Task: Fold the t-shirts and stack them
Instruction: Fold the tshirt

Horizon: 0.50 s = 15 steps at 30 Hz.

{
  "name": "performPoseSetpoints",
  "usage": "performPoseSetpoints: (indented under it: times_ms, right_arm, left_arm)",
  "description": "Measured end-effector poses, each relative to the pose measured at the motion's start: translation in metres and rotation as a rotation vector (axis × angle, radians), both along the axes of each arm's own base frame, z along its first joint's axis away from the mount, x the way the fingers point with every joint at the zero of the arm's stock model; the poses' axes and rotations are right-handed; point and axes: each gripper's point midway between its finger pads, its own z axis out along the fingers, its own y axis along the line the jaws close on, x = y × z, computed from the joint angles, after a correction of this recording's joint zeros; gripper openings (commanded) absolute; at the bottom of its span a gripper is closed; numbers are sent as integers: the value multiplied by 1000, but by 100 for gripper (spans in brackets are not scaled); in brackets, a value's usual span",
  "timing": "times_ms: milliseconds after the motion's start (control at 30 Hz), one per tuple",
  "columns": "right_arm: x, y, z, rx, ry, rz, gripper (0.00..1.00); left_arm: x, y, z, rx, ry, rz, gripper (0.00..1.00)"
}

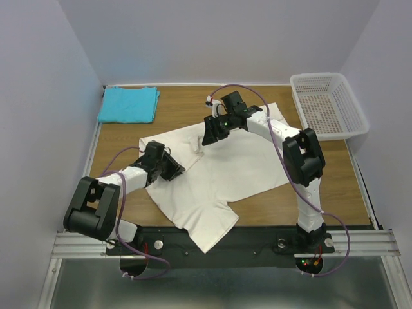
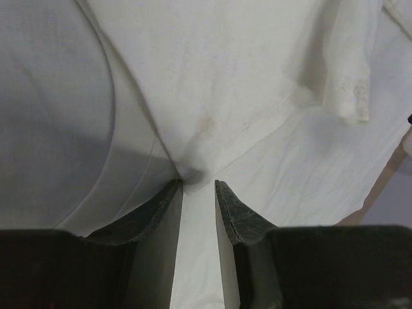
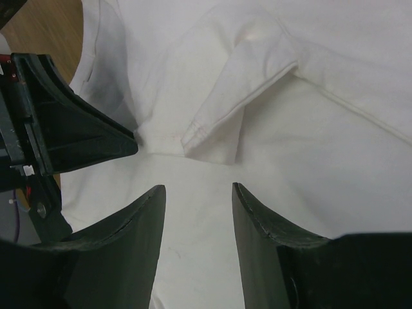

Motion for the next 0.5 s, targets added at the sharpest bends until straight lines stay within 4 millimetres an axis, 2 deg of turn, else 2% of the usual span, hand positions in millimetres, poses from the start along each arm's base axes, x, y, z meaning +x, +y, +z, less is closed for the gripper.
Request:
performPoseSetpoints:
  times_ms: [200, 333, 433, 500]
  right_arm:
    - [0, 0, 0, 0, 0, 0, 52]
    - [0, 0, 0, 1, 3, -1, 52]
    - [-2, 1, 1, 9, 15, -1, 52]
    - [-3, 3, 0, 16, 30, -1, 52]
  left_arm:
    - [3, 1, -1, 7, 2, 6, 22]
    - [3, 0, -2, 8, 5, 5, 6]
    - [3, 0, -2, 10, 2, 2, 0]
    - [3, 0, -1, 11, -1, 0, 0]
